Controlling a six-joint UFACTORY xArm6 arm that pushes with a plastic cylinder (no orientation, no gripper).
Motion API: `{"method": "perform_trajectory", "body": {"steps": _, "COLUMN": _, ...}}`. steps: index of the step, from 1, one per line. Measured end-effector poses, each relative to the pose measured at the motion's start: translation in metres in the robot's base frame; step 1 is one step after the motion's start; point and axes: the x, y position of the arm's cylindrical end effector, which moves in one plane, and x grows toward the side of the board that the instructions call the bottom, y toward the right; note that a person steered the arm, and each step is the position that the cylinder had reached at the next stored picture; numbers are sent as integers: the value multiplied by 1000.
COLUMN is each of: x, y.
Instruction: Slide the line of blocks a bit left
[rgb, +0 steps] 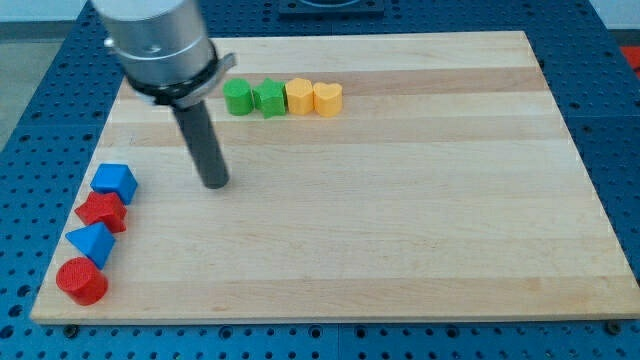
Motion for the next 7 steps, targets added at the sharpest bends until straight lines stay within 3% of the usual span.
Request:
{"method": "perform_trajectory", "body": {"steps": 5, "x": -85, "y": 164}}
{"method": "perform_trajectory", "body": {"steps": 7, "x": -122, "y": 180}}
